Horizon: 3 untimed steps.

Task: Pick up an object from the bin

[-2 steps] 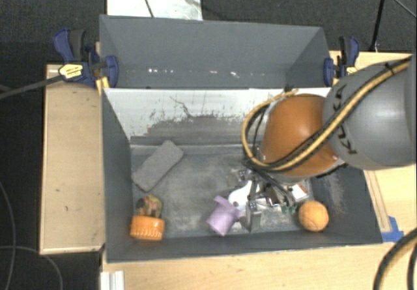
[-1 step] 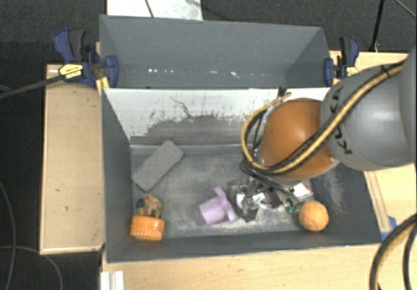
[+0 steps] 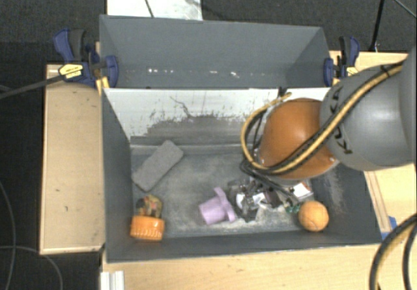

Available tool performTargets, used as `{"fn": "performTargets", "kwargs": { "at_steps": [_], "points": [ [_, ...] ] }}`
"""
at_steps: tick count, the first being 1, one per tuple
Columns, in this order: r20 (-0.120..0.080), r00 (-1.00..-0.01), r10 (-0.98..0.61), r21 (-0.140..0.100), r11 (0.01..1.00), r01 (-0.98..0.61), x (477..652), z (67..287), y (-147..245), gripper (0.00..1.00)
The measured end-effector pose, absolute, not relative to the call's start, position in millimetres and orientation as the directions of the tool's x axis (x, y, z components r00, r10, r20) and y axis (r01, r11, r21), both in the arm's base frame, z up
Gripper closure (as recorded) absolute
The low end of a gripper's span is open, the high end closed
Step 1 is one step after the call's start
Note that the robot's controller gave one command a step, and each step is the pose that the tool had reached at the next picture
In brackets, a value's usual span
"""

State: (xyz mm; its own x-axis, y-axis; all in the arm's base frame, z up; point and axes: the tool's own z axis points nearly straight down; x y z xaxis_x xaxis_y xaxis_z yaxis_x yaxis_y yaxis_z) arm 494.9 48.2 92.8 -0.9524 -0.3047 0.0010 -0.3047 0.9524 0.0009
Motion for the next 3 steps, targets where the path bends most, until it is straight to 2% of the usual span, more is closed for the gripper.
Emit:
{"fn": "performTargets", "kwargs": {
  "at_steps": [1,2,3],
  "points": [
    [0.007,-0.958,-0.287,0.004,0.958,-0.287,516.4,122.5,34.2,1.00],
    [-0.002,-0.900,-0.435,0.000,0.900,-0.435,513.8,154.9,34.3,1.00],
    [-0.007,-0.872,-0.490,-0.003,0.872,-0.490,507.8,230.7,16.5,0.00]
  ]
}}
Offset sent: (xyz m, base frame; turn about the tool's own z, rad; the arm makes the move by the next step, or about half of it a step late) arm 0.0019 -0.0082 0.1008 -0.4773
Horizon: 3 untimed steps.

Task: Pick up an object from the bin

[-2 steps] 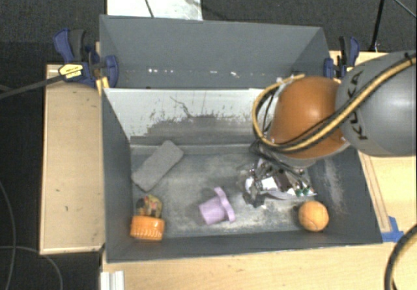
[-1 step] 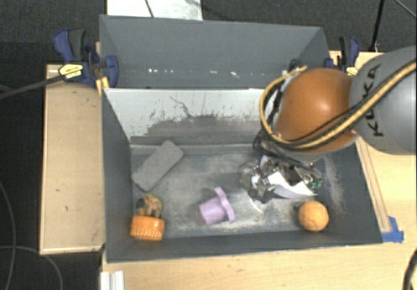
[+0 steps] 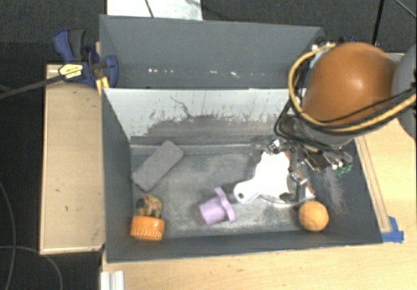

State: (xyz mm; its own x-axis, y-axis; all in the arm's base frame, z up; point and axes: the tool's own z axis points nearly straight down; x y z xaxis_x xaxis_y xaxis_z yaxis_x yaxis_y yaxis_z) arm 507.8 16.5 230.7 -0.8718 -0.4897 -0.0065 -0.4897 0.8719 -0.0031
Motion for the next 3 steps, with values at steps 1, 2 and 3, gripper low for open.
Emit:
{"fn": "performTargets", "kwargs": {
  "at_steps": [1,2,3],
  "points": [
    [-0.003,-0.872,-0.490,0.000,0.872,-0.490,507.1,228.6,17.0,0.00],
    [-0.005,-0.859,-0.511,-0.002,0.859,-0.511,518.0,197.1,13.1,0.00],
    [-0.002,-0.864,-0.503,0.001,0.864,-0.503,529.1,184.8,8.5,0.00]
  ]
}}
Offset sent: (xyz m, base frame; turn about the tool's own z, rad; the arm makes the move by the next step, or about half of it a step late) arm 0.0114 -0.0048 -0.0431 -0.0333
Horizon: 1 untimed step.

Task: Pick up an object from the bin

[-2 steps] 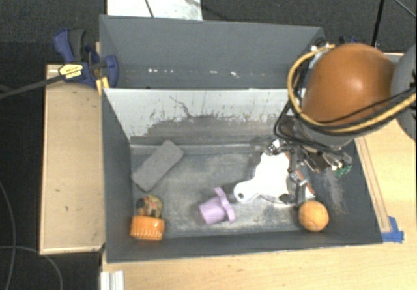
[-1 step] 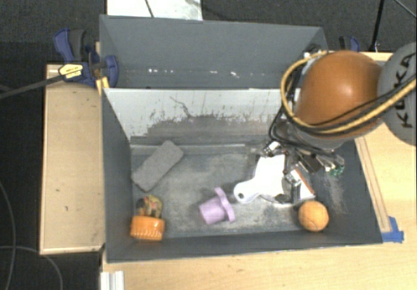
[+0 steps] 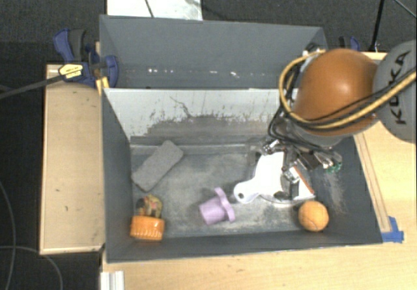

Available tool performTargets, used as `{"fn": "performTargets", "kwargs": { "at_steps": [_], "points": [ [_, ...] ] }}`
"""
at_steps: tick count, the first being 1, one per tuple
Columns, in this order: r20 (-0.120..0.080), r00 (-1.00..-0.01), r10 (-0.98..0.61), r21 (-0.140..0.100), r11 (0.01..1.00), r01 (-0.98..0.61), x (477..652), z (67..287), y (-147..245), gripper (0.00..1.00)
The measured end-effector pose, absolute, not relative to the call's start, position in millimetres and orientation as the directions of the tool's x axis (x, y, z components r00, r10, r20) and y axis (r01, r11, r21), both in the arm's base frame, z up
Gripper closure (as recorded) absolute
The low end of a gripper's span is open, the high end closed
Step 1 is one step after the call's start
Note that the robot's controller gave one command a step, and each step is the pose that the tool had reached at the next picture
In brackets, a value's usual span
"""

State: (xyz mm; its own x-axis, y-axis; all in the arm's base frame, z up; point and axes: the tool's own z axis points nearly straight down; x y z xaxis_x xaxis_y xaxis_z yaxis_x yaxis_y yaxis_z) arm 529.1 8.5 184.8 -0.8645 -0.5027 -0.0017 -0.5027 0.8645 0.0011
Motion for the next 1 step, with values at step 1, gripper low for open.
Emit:
{"fn": "performTargets", "kwargs": {
  "at_steps": [1],
  "points": [
    [-0.004,-0.827,-0.562,-0.001,0.827,-0.562,532.0,171.6,4.2,0.00]
  ]
}}
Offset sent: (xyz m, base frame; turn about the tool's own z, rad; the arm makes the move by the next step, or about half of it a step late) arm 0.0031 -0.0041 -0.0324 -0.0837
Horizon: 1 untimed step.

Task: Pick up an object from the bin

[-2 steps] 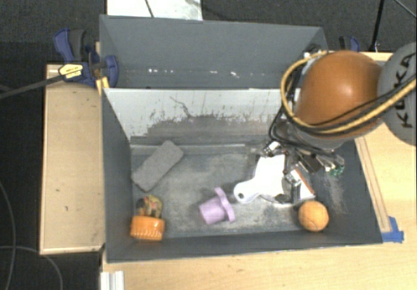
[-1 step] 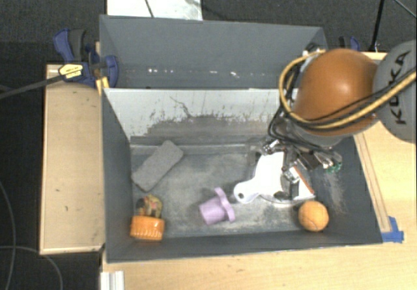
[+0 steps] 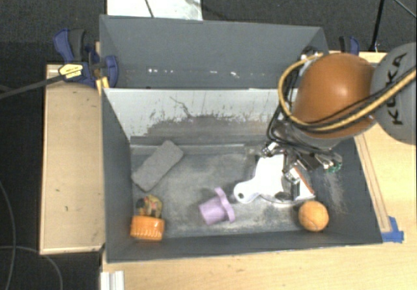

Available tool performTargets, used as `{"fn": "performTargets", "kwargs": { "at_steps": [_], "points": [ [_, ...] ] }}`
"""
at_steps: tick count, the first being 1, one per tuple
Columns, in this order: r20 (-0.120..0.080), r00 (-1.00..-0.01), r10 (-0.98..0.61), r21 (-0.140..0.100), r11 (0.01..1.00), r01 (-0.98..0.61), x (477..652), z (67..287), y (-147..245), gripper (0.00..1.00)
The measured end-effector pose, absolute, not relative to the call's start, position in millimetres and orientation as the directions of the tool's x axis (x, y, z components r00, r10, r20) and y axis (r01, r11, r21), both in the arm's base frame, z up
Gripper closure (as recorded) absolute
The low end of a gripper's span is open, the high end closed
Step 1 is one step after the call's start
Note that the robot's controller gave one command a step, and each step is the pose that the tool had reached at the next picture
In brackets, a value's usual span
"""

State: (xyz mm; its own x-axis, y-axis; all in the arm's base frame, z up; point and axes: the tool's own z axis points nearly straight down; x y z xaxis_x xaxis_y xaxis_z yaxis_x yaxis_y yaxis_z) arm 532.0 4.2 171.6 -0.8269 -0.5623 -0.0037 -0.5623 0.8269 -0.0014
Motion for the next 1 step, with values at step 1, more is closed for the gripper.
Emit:
{"fn": "performTargets", "kwargs": {
  "at_steps": [1],
  "points": [
    [-0.002,-0.818,-0.575,0.000,0.818,-0.575,532.6,155.6,4.4,0.00]
  ]
}}
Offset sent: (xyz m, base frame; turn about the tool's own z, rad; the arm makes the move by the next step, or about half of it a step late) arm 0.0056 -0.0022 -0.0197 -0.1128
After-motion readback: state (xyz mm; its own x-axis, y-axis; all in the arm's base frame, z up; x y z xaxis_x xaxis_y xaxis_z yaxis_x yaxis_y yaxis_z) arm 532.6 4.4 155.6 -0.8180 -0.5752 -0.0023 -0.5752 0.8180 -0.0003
